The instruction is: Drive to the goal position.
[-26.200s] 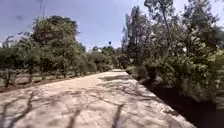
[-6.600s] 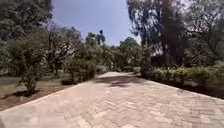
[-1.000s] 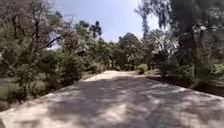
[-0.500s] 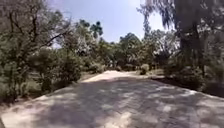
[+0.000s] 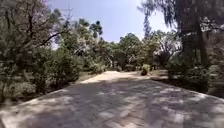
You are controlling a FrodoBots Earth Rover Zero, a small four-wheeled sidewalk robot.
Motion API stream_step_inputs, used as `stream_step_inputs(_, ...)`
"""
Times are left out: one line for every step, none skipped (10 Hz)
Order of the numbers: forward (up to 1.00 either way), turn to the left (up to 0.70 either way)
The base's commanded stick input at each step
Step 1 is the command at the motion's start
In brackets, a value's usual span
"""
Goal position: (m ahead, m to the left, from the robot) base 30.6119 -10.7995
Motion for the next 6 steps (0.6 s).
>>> stream_step_inputs(0.70,0.00)
stream_step_inputs(0.70,0.00)
stream_step_inputs(0.70,0.00)
stream_step_inputs(0.70,0.00)
stream_step_inputs(0.70,0.00)
stream_step_inputs(0.70,0.00)
